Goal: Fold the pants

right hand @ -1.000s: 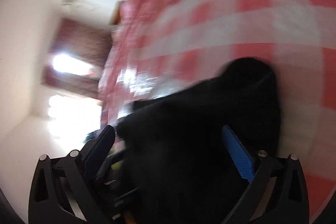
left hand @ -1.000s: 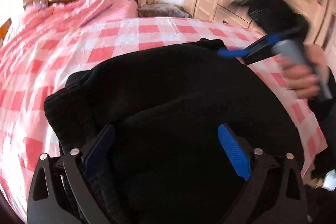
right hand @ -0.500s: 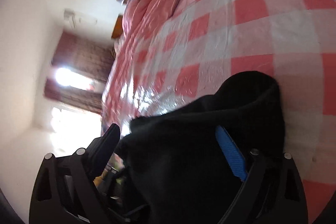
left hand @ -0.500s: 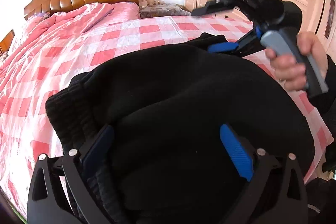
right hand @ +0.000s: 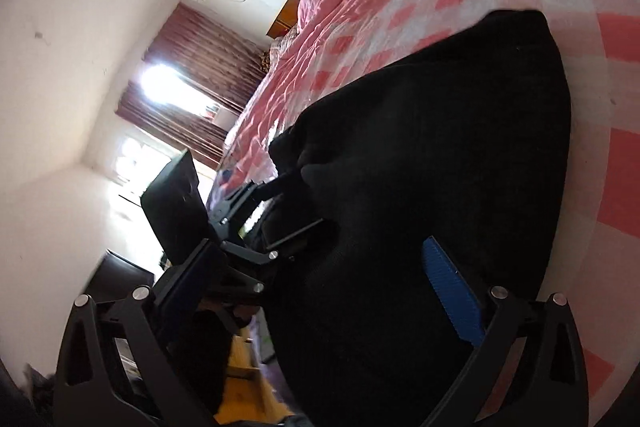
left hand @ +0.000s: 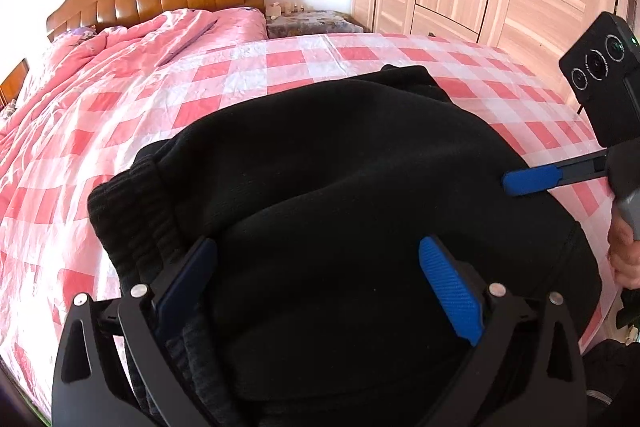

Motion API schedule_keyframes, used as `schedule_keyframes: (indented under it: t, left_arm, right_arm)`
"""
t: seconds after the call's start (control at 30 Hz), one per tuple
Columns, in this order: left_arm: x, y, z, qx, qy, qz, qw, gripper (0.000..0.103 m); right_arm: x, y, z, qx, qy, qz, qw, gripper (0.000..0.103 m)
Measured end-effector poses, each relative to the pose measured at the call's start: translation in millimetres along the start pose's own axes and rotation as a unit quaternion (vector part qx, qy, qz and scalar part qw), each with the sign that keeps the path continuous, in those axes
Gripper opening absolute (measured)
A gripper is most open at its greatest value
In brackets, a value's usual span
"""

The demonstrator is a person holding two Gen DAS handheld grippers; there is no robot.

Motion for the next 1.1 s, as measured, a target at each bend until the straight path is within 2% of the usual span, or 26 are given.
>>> schedule_keyframes:
  t: [0.03, 0.1, 0.17, 0.23, 0.3, 0.37, 0.4, 0.43, 0.47, 0.57, 0.63, 0.73, 0.77, 0.83, 0.87, 0.9, 0.97, 1.03, 1.1]
  left_arm:
    - [0.0, 0.1, -0.2, -0.001, 0.0, 0.0, 1.0, 0.101]
    - [-0.4, 0.3, 0.2, -0.001, 0.0, -0.003, 1.0, 0.101]
    - [-7.9, 4.7, 1.3, -0.002, 0.008, -0.028, 0.9996, 0.101]
    - [-31.9, 16.3, 8.6, 0.02, 0.04, -0.058, 0.9973, 0.101]
    - [-51.6, 19.4, 19.2, 0.026, 0.062, -0.071, 0.9952, 0.101]
    - [-53.9, 9.4, 34.1, 0.001, 0.047, -0.058, 0.9972, 0.101]
    - [-51.1, 3.9, 38.6, -0.008, 0.04, -0.047, 0.998, 0.102]
    - [-50.8, -5.3, 43.4, -0.028, 0.049, -0.023, 0.9982, 0.102]
    - [-51.4, -10.2, 45.0, -0.038, 0.056, -0.014, 0.9976, 0.102]
    - [-51.4, -8.4, 41.2, -0.035, 0.05, -0.023, 0.9979, 0.102]
    - [-56.7, -5.5, 37.1, -0.037, 0.037, -0.031, 0.9982, 0.102]
    - [-80.0, -7.6, 16.8, -0.049, 0.049, 0.011, 0.9976, 0.101]
    - [-82.1, -9.8, 4.4, -0.051, 0.054, 0.007, 0.9972, 0.101]
    - [-73.4, -15.5, -30.5, -0.052, 0.062, -0.04, 0.9959, 0.101]
    - [-59.2, -19.0, -48.9, -0.052, 0.05, -0.049, 0.9962, 0.101]
    - [-46.9, -22.3, -58.7, -0.056, 0.035, -0.045, 0.9968, 0.101]
    - [-3.7, -39.3, -75.3, -0.082, -0.026, -0.051, 0.995, 0.101]
    - [25.6, -50.3, -72.2, -0.085, -0.055, -0.075, 0.9921, 0.101]
    - [35.9, -57.5, -65.8, -0.089, -0.07, -0.074, 0.9908, 0.102]
  right_arm:
    - [-2.8, 1.6, -2.2, 0.014, 0.001, -0.001, 1.0, 0.098]
    - [-6.7, -6.4, -3.5, 0.016, -0.003, 0.028, 0.999, 0.099]
    - [-18.2, -22.7, -0.5, -0.008, 0.001, 0.058, 0.998, 0.099]
    - [-31.9, -46.1, 9.7, -0.047, 0.011, 0.061, 0.997, 0.099]
    - [-32.0, -60.3, 28.1, -0.07, 0.002, 0.05, 0.996, 0.099]
    - [-15.9, -56.1, 47.4, -0.072, -0.032, 0.053, 0.995, 0.099]
    - [-8.9, -48.7, 56.5, -0.072, -0.031, 0.05, 0.996, 0.099]
    - [-9.4, -46.7, 58.9, -0.071, -0.014, 0.044, 0.996, 0.099]
    - [-11.4, -45.5, 59.7, -0.065, -0.003, 0.04, 0.997, 0.099]
    - [-15.0, -50.6, 55.6, -0.059, -0.011, 0.047, 0.997, 0.098]
    - [-22.7, -57.1, 47.1, -0.072, -0.011, 0.075, 0.995, 0.099]
    - [-35.5, -57.1, 22.4, -0.111, 0.006, 0.135, 0.985, 0.099]
    - [-36.0, -54.4, 11.9, -0.123, 0.008, 0.163, 0.979, 0.099]
    - [-23.5, -42.5, -20.6, -0.156, 0.003, 0.225, 0.962, 0.099]
    - [-10.3, -30.5, -36.1, -0.151, -0.005, 0.225, 0.963, 0.099]
    - [5.7, -13.6, -48.6, -0.128, -0.019, 0.203, 0.971, 0.099]
    - [27.1, 13.9, -57.0, -0.084, -0.046, 0.171, 0.981, 0.099]
    - [42.1, 39.0, -56.5, -0.047, -0.059, 0.163, 0.984, 0.099]
    - [39.5, 43.8, -55.9, -0.051, -0.04, 0.154, 0.986, 0.099]
Point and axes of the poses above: each gripper's, at about its wrist camera, not at the fingertips, and x roughly the way its jaws point, y to its right, z to its underside, the point moved 2 cm from there along x, roughly the way its jaws point, and after that the axes turned 15 degrees about -x, right-handed, at the moved point
